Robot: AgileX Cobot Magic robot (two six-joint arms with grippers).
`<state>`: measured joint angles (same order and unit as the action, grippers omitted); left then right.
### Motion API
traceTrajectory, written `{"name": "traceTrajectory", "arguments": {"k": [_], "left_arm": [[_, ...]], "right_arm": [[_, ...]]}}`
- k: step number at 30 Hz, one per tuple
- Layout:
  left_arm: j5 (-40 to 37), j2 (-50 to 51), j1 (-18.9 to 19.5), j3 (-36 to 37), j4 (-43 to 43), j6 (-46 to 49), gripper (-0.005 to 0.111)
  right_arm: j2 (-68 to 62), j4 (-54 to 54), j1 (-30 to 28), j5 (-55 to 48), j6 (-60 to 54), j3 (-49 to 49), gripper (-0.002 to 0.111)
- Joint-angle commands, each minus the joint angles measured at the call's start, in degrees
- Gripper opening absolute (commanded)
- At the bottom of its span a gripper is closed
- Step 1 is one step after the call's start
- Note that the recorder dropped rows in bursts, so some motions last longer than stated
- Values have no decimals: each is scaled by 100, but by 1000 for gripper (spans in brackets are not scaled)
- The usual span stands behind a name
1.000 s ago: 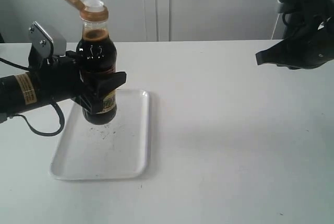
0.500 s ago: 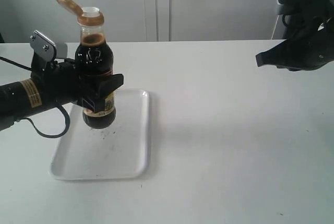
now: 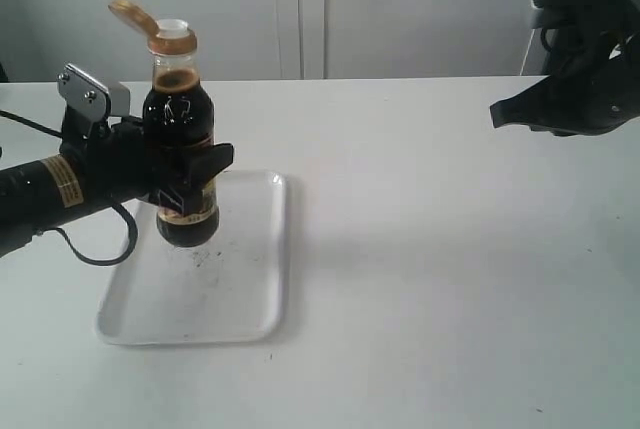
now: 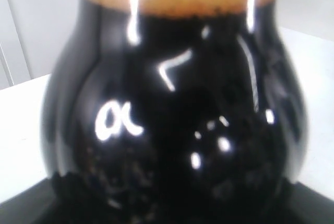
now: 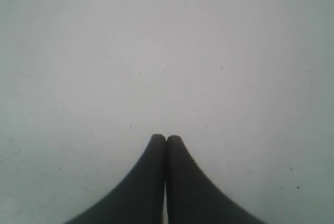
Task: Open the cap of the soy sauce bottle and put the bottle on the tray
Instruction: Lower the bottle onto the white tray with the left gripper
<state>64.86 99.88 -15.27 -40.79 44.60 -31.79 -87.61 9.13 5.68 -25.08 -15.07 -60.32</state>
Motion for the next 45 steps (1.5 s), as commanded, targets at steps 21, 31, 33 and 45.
{"name": "traceTrajectory", "arguments": {"k": [21,31,33,45], "left_arm": [[510,578,-84,-39,-95,462,0],[510,578,-71,447,-100,488,24],[510,578,-71,481,-100,474,49],[121,154,-71,481,-85,316,87]], "right_arm": [[9,49,-54,-54,15,-21,0],[9,49,-54,-63,5,-21,0],[9,49,-54,-87,5,-21,0],[9,37,-54,-97,-7,-21,0]]}}
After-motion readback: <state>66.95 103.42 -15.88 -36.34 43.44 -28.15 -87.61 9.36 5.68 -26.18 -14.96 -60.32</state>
